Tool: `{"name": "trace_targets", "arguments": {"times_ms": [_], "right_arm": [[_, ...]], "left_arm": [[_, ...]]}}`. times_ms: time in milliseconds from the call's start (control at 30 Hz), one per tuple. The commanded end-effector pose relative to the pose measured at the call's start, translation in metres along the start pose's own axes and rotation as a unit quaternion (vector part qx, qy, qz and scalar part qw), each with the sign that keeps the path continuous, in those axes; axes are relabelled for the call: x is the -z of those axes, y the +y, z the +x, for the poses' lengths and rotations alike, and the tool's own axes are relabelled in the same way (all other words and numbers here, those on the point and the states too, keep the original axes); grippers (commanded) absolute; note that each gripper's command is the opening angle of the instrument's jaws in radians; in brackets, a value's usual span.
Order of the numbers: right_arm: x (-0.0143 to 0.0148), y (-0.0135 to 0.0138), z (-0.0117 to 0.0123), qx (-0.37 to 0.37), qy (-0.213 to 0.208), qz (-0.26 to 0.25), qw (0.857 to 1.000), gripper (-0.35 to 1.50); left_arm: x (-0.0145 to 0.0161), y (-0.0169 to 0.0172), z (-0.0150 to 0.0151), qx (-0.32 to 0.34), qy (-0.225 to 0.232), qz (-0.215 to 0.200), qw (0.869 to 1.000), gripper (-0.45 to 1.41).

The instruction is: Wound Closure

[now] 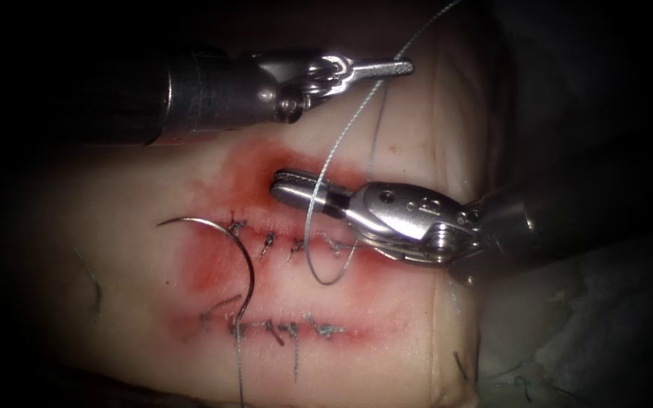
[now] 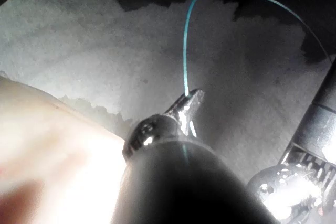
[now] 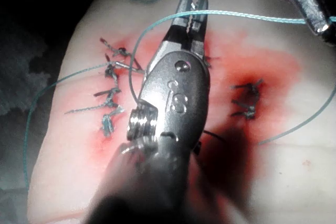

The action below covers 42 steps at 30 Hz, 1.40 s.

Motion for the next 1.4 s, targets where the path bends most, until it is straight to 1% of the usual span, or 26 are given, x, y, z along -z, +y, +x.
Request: {"name": "trace_targets", "arguments": {"times_ms": [33,67,133,200,267,300,367,400,467,500,533,600,667,700,733,800,833,967,1000,1033,1167,1200,1233,1300,1400], "right_arm": [[-0.0011,0.0004,0.0005,-0.010,-0.010,-0.001,1.000,0.41],[-0.0012,0.0005,0.0005,-0.018,-0.018,-0.003,1.000,0.42],[-0.0013,0.0006,0.0005,-0.043,-0.034,-0.009,0.998,0.54],[-0.0013,0.0007,0.0004,-0.069,-0.051,-0.006,0.996,0.74],[-0.0010,0.0007,0.0002,-0.084,-0.067,0.003,0.994,0.78],[-0.0007,0.0005,-0.0003,-0.113,-0.082,0.020,0.990,0.81],[-0.0006,0.0004,-0.0006,-0.123,-0.086,0.029,0.988,0.81],[-0.0003,0.0002,-0.0012,-0.134,-0.092,0.044,0.986,0.78],[0.0000,0.0000,-0.0017,-0.136,-0.095,0.052,0.985,0.79],[0.0003,-0.0003,-0.0021,-0.138,-0.100,0.068,0.983,0.76],[0.0003,-0.0003,-0.0021,-0.138,-0.100,0.068,0.983,0.76],[0.0008,-0.0009,-0.0023,-0.144,-0.100,0.088,0.981,0.78],[0.0010,-0.0011,-0.0023,-0.146,-0.099,0.097,0.980,0.78],[0.0014,-0.0018,-0.0025,-0.145,-0.096,0.116,0.978,0.78],[0.0014,-0.0018,-0.0025,-0.145,-0.096,0.116,0.978,0.78],[0.0020,-0.0027,-0.0028,-0.142,-0.090,0.143,0.975,0.76],[0.0020,-0.0027,-0.0028,-0.142,-0.090,0.143,0.975,0.76],[0.0027,-0.0041,-0.0030,-0.156,-0.095,0.169,0.968,0.71],[0.0030,-0.0050,-0.0029,-0.169,-0.097,0.184,0.963,0.67],[0.0030,-0.0050,-0.0029,-0.169,-0.097,0.184,0.963,0.67],[0.0035,-0.0067,-0.0024,-0.187,-0.102,0.206,0.955,0.67],[0.0037,-0.0070,-0.0023,-0.191,-0.104,0.209,0.953,0.67],[0.0043,-0.0078,-0.0021,-0.201,-0.103,0.222,0.949,0.64],[0.0045,-0.0081,-0.0020,-0.206,-0.101,0.227,0.946,0.64],[0.0052,-0.0089,-0.0016,-0.210,-0.091,0.245,0.942,0.59]], "left_arm": [[-0.0007,0.0006,-0.0004,-0.002,-0.001,0.001,1.000,0.05],[-0.0006,0.0008,-0.0002,-0.003,-0.002,0.000,1.000,0.05],[-0.0002,0.0014,0.0003,-0.010,-0.003,-0.002,1.000,0.04],[0.0001,0.0020,0.0011,-0.017,-0.003,-0.003,1.000,0.04],[0.0007,0.0027,0.0020,-0.028,-0.001,-0.003,1.000,0.04],[0.0013,0.0033,0.0026,-0.044,-0.001,-0.003,0.999,0.02],[0.0015,0.0035,0.0029,-0.049,-0.002,-0.005,0.999,-0.01],[0.0020,0.0040,0.0032,-0.060,-0.004,-0.008,0.998,-0.05],[0.0025,0.0043,0.0034,-0.071,-0.004,-0.009,0.997,-0.11],[0.0032,0.0045,0.0036,-0.077,-0.005,-0.009,0.997,-0.16],[0.0032,0.0045,0.0036,-0.077,-0.005,-0.009,0.997,-0.16],[0.0042,0.0044,0.0041,-0.087,-0.001,-0.013,0.996,-0.27],[0.0045,0.0044,0.0042,-0.089,0.001,-0.015,0.996,-0.27],[0.0051,0.0044,0.0044,-0.096,0.007,-0.018,0.995,-0.27],[0.0051,0.0044,0.0044,-0.096,0.007,-0.018,0.995,-0.27],[0.0061,0.0043,0.0047,-0.098,0.011,-0.017,0.995,-0.27],[0.0061,0.0043,0.0047,-0.098,0.011,-0.017,0.995,-0.27],[0.0072,0.0037,0.0051,-0.101,0.019,-0.019,0.995,-0.27],[0.0075,0.0033,0.0053,-0.105,0.022,-0.021,0.994,-0.27],[0.0075,0.0033,0.0053,-0.105,0.022,-0.021,0.994,-0.27],[0.0080,0.0024,0.0054,-0.113,0.032,-0.024,0.993,-0.30],[0.0081,0.0022,0.0054,-0.113,0.034,-0.023,0.993,-0.33],[0.0085,0.0016,0.0052,-0.110,0.037,-0.019,0.993,-0.45],[0.0087,0.0013,0.0050,-0.109,0.040,-0.015,0.993,-0.45],[0.0091,0.0002,0.0043,-0.103,0.043,-0.009,0.994,-0.45]]}}
